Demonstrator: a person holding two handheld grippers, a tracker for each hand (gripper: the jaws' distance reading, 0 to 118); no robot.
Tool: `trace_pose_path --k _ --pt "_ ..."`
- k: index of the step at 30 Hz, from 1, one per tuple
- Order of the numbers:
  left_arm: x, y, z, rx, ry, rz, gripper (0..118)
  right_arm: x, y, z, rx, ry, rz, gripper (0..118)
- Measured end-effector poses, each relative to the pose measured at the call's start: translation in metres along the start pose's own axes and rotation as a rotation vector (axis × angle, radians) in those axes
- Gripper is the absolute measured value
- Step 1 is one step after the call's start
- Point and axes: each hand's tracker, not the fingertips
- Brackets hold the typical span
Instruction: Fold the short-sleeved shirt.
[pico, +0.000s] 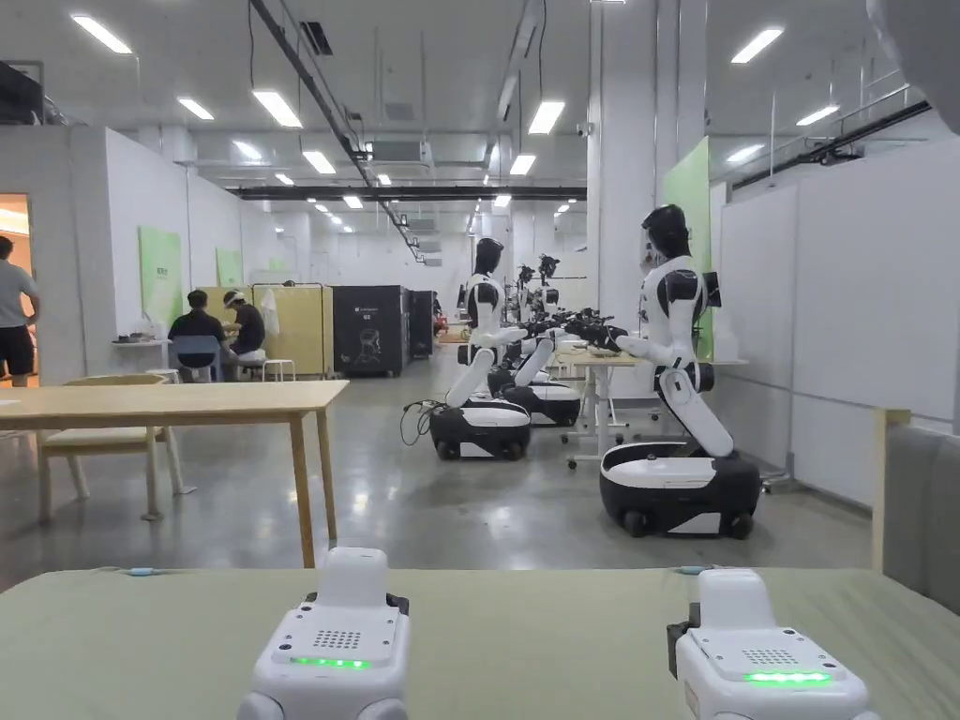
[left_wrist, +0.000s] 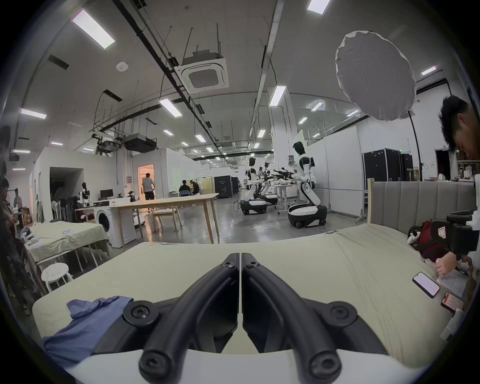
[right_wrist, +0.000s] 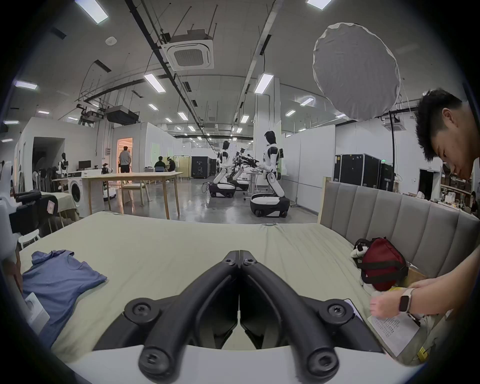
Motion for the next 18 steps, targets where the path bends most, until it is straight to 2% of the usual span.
trace_pose_path --k 4,7,11,15,18 --pt "-0.014 -0.004 -0.003 -0.018 0.006 0.018 0 -0.010 0.000 0.000 0.008 0.008 0.018 1" --pt "-0.051 -0.010 0.004 -0.037 0.074 0.031 0 -0.038 0.003 -0.001 0.012 0.075 0.010 1" --pt "-0.122 -0.017 0.025 -0.058 0.194 0.056 0 -0.109 0.011 0.004 0.048 0.217 0.040 1" --pt "-0.192 -0.024 0.055 -0.079 0.322 0.053 0 -0.192 0.017 0.018 0.069 0.417 0.049 1" --pt "-0.227 -0.026 0.077 -0.088 0.397 0.016 0 -0.239 0.021 0.030 0.070 0.500 0.043 1"
